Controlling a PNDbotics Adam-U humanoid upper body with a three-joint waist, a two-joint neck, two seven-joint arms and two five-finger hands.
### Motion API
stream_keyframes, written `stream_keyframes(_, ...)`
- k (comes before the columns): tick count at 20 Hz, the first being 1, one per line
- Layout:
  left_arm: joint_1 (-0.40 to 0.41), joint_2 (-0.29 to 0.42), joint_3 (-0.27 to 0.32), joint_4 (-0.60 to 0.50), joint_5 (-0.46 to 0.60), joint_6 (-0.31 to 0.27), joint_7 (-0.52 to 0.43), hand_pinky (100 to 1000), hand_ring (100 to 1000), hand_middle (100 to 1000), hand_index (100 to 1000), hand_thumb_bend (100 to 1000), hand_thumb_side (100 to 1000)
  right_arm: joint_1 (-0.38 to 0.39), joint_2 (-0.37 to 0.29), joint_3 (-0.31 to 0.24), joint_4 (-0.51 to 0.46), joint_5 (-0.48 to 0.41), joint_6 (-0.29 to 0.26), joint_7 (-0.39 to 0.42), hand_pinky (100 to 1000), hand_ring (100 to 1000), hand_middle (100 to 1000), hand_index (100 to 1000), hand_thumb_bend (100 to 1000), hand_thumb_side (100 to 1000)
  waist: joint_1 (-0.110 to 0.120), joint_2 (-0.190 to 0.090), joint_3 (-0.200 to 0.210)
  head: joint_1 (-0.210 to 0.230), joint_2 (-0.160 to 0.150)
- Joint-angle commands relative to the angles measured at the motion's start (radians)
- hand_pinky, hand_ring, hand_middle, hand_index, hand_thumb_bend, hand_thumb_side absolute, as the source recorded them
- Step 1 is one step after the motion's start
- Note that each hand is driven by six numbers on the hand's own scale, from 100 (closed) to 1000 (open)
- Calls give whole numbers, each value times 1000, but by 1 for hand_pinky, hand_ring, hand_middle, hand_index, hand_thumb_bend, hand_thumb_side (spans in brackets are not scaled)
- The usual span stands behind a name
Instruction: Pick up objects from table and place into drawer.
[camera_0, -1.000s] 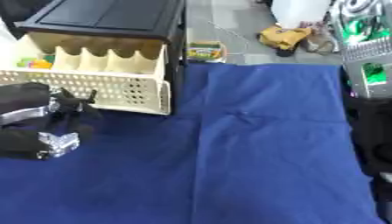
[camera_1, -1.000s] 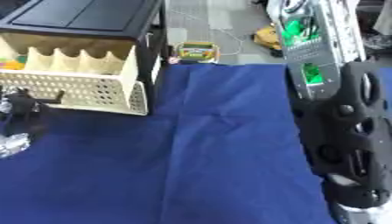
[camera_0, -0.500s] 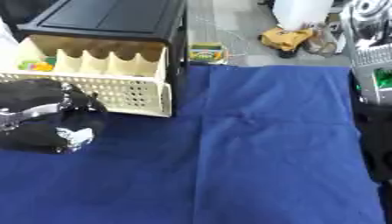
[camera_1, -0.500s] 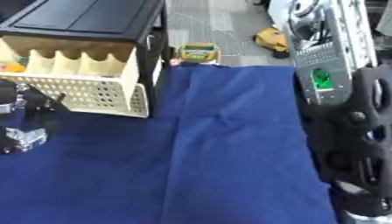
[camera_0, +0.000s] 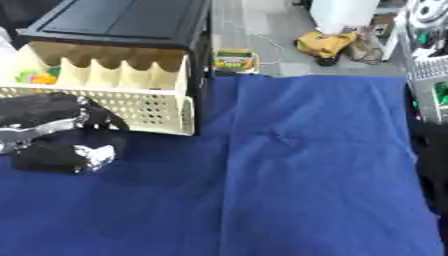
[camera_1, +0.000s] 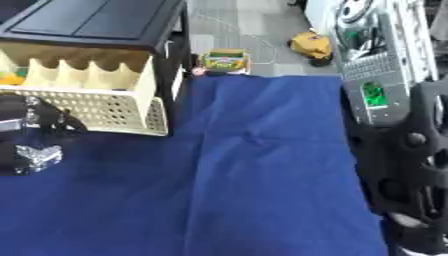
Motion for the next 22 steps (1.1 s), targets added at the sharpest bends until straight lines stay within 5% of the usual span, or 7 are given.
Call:
stream_keyframes(1, -36, 0, 21, 24, -5, 7, 7, 263, 648, 694, 916, 100, 1000, -29, -22, -3, -21, -8, -1, -8, 653, 686, 717, 828, 100, 1000, 1, -12, -3, 7, -17)
stream_keyframes(22, -126, -71, 14, 218, -114, -89, 129, 396, 760, 815, 941, 100, 1000, -32, -37, -14, -45, -42, 1, -35, 643, 680, 711, 822, 100, 984, 7, 4, -17, 21, -24)
